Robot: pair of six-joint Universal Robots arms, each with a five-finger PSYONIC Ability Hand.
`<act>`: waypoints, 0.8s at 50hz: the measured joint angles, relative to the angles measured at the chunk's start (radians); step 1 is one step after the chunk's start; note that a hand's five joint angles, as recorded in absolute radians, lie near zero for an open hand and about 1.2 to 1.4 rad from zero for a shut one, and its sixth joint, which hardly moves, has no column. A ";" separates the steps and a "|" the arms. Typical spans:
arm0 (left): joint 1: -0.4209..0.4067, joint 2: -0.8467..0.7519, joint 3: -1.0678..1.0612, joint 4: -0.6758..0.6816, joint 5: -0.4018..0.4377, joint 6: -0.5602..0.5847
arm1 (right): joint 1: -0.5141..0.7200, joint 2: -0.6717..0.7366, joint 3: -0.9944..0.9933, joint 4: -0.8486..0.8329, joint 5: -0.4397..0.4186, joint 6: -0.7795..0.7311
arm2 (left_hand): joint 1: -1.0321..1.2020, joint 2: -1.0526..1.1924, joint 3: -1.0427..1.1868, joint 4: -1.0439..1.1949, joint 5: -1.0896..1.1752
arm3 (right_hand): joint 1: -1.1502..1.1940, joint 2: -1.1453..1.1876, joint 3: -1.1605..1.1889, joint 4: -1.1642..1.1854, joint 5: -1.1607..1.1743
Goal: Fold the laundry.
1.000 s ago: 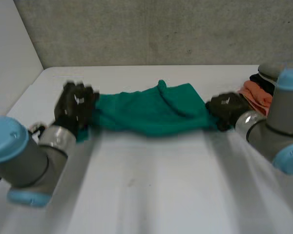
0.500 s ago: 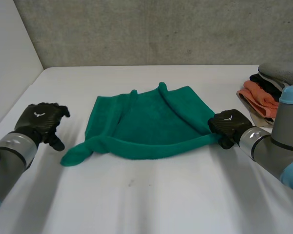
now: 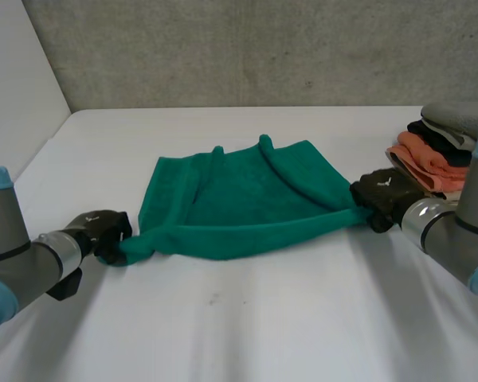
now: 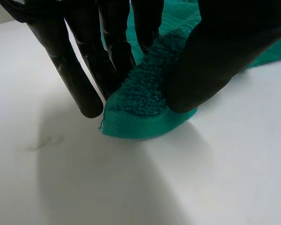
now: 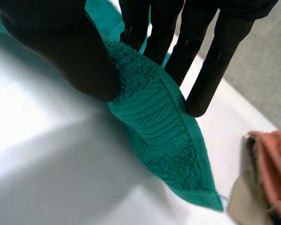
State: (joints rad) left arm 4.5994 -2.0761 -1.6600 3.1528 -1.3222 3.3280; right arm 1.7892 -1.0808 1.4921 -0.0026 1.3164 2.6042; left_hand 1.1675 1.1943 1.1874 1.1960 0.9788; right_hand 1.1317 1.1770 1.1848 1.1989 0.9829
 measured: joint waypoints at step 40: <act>-0.151 -0.026 0.624 0.106 -0.292 0.366 | -0.059 0.225 -0.956 0.460 0.125 -0.193 | 0.000 0.004 0.007 0.005 0.000 | 0.000 0.000 0.006 0.000 0.035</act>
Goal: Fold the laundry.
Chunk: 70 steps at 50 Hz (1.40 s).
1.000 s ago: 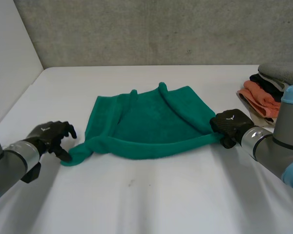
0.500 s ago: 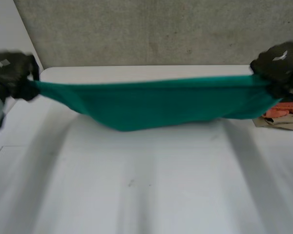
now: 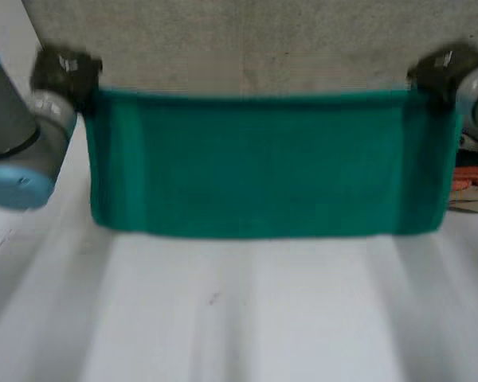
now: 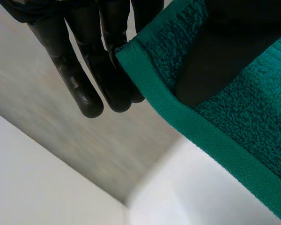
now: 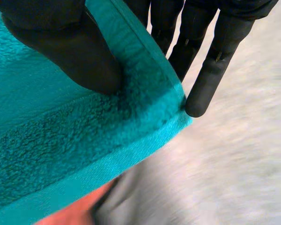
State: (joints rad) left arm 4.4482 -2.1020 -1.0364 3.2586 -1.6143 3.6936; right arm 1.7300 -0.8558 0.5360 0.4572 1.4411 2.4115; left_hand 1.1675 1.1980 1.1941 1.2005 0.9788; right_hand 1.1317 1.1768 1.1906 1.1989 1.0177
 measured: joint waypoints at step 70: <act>0.024 0.026 -0.464 0.120 0.042 0.188 | 0.060 0.042 0.526 -0.286 0.023 -0.157 | 0.000 0.000 0.000 0.000 0.000 | 0.000 0.000 0.000 0.000 0.005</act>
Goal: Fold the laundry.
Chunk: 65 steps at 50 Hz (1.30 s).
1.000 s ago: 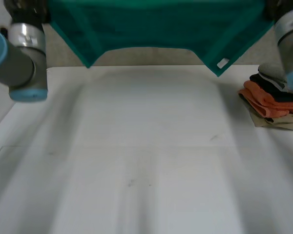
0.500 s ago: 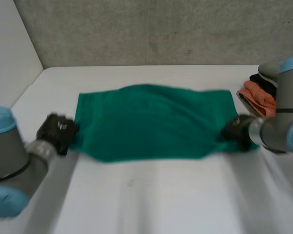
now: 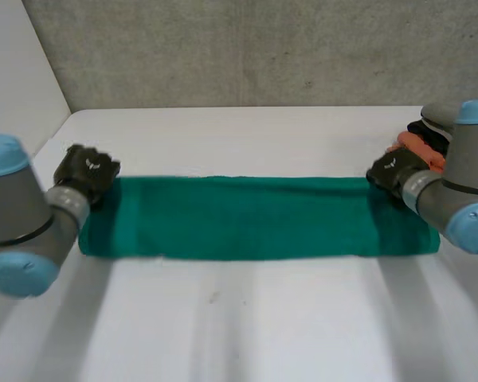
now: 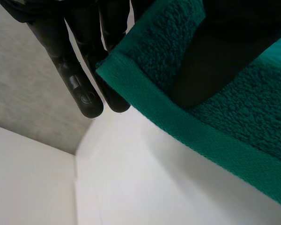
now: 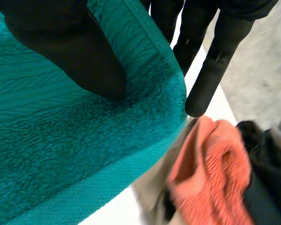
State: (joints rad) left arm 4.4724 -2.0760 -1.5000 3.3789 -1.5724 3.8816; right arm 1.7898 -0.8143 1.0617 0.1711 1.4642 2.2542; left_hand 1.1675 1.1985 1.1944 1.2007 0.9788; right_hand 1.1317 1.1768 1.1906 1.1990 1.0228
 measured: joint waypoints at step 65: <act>-0.204 0.055 -0.066 0.194 -0.080 -0.223 | -0.229 -0.173 0.477 -0.308 -0.071 0.311 | -0.978 -0.993 -0.984 -0.999 -0.934 | 0.009 0.003 -0.005 -0.004 -0.034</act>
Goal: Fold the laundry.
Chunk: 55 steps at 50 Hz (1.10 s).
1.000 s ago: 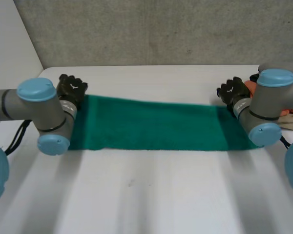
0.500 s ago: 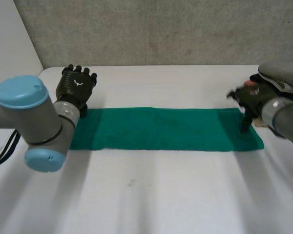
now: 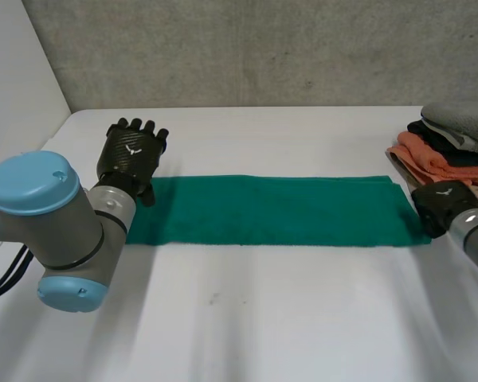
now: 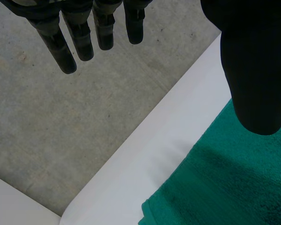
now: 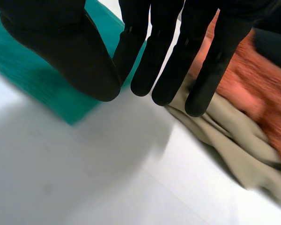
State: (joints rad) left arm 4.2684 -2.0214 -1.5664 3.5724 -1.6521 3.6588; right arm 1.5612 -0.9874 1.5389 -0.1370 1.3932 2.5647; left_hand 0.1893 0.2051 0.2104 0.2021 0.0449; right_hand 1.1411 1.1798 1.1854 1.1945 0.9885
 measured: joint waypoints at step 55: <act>-0.009 0.090 -0.077 -0.001 0.023 -0.084 | -0.073 -0.039 -0.003 0.001 -0.022 0.038 | 0.000 0.000 0.000 0.000 0.000 | -0.027 -0.004 -0.004 0.000 -0.015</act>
State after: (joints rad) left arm 4.2598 -1.9313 -1.6431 3.5712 -1.6288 3.5744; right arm 1.4882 -1.0268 1.5359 -0.1365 1.3710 2.6025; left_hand 0.1893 0.2051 0.2104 0.2021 0.0449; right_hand 1.1146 1.1762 1.1810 1.1946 0.9736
